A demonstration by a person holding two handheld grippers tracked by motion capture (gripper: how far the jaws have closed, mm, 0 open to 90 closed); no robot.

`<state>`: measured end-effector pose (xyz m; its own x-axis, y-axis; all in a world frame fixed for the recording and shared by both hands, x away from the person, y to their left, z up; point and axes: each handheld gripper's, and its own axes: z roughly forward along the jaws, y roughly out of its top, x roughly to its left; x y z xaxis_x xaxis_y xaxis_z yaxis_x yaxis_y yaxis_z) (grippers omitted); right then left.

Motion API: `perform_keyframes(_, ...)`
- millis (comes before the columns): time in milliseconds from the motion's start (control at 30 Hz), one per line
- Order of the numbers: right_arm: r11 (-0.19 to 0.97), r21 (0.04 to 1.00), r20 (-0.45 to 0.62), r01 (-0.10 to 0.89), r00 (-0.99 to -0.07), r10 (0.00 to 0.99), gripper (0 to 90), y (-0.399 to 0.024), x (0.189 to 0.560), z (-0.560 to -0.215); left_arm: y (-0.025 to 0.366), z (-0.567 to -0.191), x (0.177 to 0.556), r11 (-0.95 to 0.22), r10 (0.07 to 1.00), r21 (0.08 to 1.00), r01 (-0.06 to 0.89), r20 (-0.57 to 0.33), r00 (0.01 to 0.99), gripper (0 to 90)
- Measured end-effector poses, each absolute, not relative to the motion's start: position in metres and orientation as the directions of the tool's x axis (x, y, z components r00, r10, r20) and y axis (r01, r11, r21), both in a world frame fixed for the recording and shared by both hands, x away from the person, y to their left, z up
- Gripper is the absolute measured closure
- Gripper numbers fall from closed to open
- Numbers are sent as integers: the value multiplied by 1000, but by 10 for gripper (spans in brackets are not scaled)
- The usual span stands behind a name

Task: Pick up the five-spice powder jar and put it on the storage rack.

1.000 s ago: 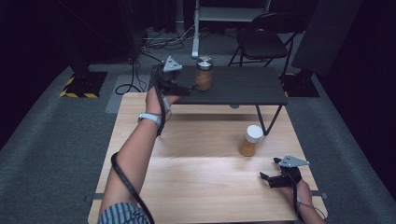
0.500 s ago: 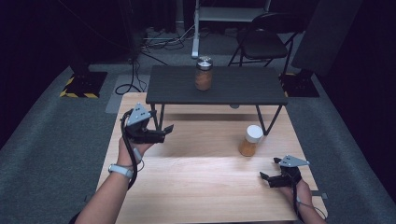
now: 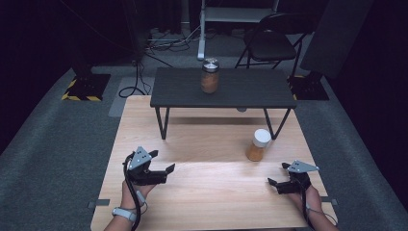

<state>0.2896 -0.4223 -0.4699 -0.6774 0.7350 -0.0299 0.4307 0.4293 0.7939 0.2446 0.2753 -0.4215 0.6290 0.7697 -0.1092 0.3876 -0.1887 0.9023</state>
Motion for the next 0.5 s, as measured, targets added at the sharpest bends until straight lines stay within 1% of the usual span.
perform_keyframes(167, 429, 792, -24, 434, -680, 733, 49, -423, 291, -470, 274, -436, 241, -213, 755, 881, 423, -127, 643, 138)
perform_keyframes(267, 427, 791, -20, 439, -679, 734, 49, -423, 292, -469, 269, -439, 238, -272, 750, 860, 433, -92, 655, 138)
perform_keyframes(400, 428, 789, -16, 442, -681, 732, 49, -423, 294, -469, 261, -441, 229, -342, 760, 835, 431, -24, 650, 130)
perform_keyframes(500, 428, 789, -16, 441, -681, 732, 49, -423, 294, -469, 260, -446, 228, -362, 754, 818, 447, -24, 656, 128)
